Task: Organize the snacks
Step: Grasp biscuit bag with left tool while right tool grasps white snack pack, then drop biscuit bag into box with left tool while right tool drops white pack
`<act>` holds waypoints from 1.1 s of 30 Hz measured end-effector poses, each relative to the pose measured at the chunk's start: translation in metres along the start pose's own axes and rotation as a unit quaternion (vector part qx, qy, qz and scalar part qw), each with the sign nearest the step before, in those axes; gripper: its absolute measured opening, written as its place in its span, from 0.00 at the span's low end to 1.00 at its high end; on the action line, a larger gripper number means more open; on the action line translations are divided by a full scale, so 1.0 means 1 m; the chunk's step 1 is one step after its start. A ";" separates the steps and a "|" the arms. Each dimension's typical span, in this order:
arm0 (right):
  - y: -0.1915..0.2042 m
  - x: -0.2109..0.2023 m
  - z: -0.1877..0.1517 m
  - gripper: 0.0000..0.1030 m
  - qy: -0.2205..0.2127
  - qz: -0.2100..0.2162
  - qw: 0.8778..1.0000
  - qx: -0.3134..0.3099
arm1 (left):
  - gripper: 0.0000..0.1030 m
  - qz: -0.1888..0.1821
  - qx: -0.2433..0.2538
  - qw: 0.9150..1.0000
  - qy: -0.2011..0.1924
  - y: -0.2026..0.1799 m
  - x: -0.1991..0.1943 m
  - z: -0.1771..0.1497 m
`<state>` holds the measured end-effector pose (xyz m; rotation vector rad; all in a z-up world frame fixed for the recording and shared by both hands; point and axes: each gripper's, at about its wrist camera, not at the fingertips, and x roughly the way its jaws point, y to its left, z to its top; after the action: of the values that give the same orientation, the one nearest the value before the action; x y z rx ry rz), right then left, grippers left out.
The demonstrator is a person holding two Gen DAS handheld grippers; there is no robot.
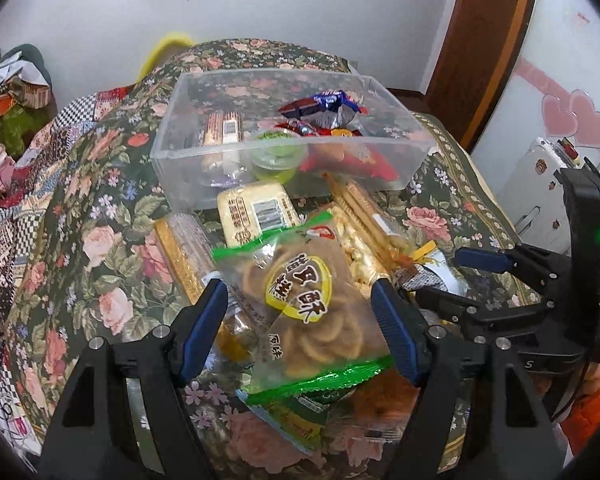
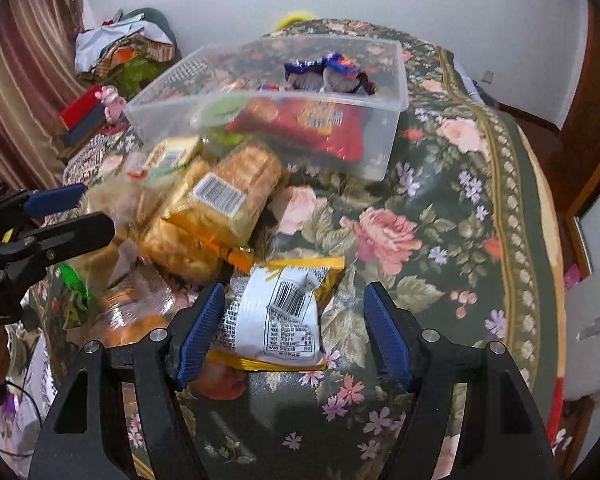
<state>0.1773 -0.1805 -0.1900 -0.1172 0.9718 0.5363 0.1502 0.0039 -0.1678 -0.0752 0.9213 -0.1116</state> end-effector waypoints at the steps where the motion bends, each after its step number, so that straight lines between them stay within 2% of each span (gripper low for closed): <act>1: -0.001 0.001 -0.002 0.67 0.002 0.004 1.000 0.003 | 0.72 -0.003 -0.003 1.000 0.001 0.001 0.002 -0.001; 4: -0.006 0.003 -0.008 0.67 0.006 0.012 1.000 0.017 | 0.71 -0.007 -0.008 1.000 -0.002 0.002 0.006 -0.003; 5: -0.008 0.003 -0.008 0.64 0.007 0.016 1.000 0.021 | 0.70 -0.008 -0.009 1.000 -0.004 0.003 0.006 -0.004; 7: -0.010 0.003 -0.010 0.51 0.004 0.021 1.000 0.022 | 0.63 -0.014 -0.012 1.000 -0.007 0.003 0.006 -0.005; 10: -0.012 0.000 -0.012 0.46 0.001 0.023 1.000 0.022 | 0.57 -0.016 -0.014 1.000 -0.010 0.004 0.006 -0.006; 17: -0.020 -0.005 -0.013 0.43 -0.011 0.022 0.999 0.039 | 0.41 -0.024 -0.018 0.999 -0.015 0.008 -0.001 -0.007; 23: -0.029 -0.020 -0.013 0.42 -0.030 0.009 0.998 0.048 | 0.33 -0.017 -0.016 0.999 -0.026 0.007 -0.011 -0.005; 33: -0.032 -0.052 0.003 0.42 -0.083 -0.002 0.995 0.050 | 0.33 -0.010 -0.020 0.998 -0.064 0.014 -0.035 0.010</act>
<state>0.1724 -0.2271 -0.1508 0.0150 0.8349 0.4848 0.1383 0.0228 -0.1355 -0.1276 0.7943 -0.1049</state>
